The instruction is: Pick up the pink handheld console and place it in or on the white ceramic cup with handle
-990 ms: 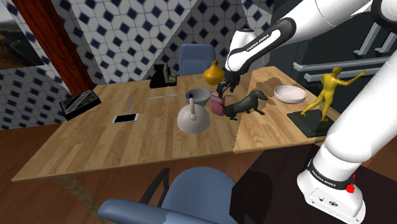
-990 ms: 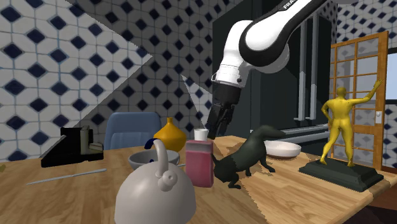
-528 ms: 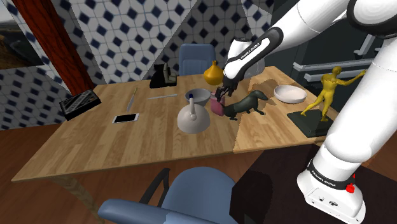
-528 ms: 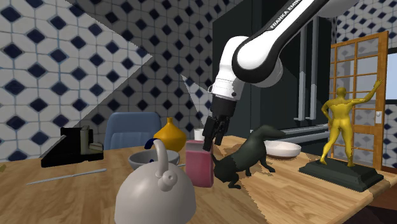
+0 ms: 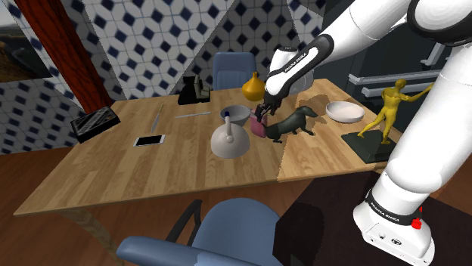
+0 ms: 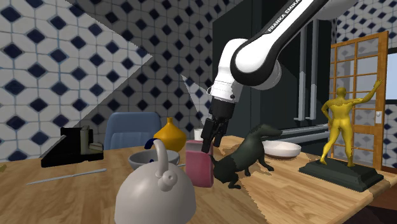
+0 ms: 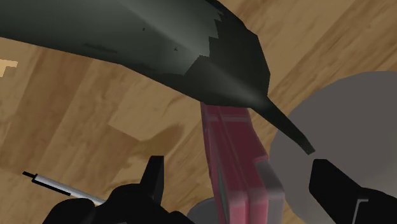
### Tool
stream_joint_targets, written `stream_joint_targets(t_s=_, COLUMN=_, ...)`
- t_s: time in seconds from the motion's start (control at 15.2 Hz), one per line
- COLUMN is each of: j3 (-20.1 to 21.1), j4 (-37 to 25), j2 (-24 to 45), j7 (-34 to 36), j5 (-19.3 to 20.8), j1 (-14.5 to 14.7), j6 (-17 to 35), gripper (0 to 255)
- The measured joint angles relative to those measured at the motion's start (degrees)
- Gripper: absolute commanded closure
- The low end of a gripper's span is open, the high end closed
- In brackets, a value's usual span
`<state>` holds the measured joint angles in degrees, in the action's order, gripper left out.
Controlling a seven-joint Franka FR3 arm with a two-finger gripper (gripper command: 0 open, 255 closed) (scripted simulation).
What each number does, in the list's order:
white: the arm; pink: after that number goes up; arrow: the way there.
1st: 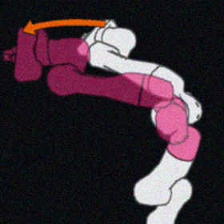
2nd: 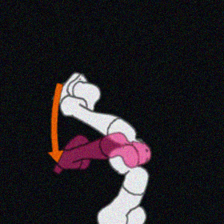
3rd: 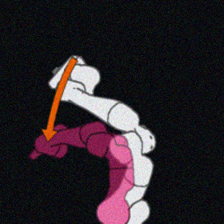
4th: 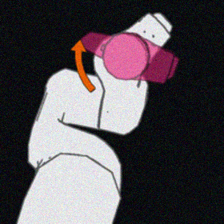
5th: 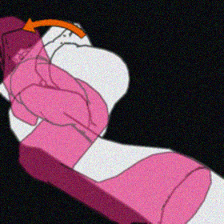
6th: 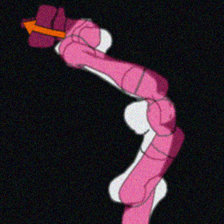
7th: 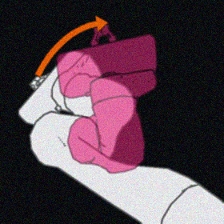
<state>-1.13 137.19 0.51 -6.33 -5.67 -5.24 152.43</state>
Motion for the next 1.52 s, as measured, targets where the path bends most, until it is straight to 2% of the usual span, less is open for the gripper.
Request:
stream_joint_targets(t_s=0.73, j3=-0.01, j4=0.11, j2=-0.45, j7=-0.01, j5=0.06, j1=-0.04, j6=-0.37, gripper=255)
stream_joint_targets(t_s=1.52, j3=-0.17, j4=-3.12, j2=-6.0, j7=1.19, j5=1.39, j1=-0.29, j6=-9.38, gripper=255)
